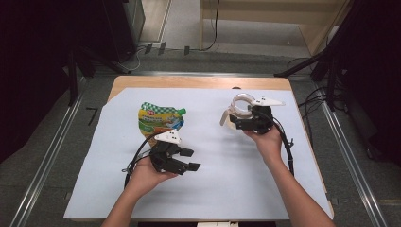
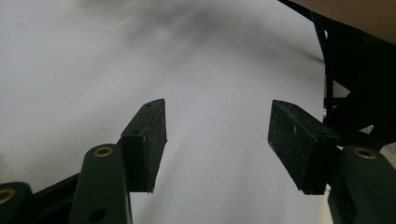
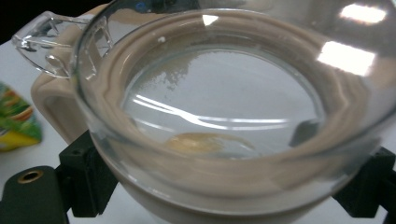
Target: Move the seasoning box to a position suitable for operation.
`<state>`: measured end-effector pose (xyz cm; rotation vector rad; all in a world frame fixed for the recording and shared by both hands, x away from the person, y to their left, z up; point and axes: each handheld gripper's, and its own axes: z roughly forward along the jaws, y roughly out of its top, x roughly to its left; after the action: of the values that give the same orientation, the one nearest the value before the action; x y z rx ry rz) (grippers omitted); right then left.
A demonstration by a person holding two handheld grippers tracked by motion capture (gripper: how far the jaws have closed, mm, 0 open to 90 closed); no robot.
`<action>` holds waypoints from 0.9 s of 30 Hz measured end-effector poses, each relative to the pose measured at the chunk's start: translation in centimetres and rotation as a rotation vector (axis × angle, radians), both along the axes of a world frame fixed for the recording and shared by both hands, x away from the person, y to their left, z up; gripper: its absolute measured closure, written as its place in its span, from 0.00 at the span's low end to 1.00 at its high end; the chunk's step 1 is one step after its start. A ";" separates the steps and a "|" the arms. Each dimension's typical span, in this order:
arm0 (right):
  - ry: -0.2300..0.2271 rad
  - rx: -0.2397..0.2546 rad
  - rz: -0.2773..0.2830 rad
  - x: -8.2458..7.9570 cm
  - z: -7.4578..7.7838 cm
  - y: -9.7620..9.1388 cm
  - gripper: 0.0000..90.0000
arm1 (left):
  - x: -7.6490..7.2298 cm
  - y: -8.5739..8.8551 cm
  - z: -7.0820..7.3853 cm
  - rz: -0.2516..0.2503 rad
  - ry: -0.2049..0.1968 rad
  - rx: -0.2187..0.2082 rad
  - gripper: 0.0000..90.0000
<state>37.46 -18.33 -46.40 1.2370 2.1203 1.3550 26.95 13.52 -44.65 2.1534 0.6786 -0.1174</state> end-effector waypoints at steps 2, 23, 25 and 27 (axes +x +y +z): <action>-0.006 0.002 0.028 -1.0 0.2 0.1 0.13 | 0.0 0.1 -0.1 0.006 0.003 0.002 0.42; -0.020 -0.005 0.205 -6.6 -1.3 2.1 0.13 | 0.3 1.0 -0.1 0.034 -0.003 0.034 0.42; -0.020 -0.007 0.226 -6.8 -1.6 2.7 0.13 | 0.3 1.1 -0.1 0.038 -0.005 0.026 0.42; -0.018 -0.010 0.245 -7.0 -1.9 3.2 0.13 | 0.3 1.2 0.0 0.044 -0.005 0.029 0.42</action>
<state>30.44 -15.10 -48.28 0.9819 2.3236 1.4438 27.26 14.72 -44.69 2.1648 0.7278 -0.0787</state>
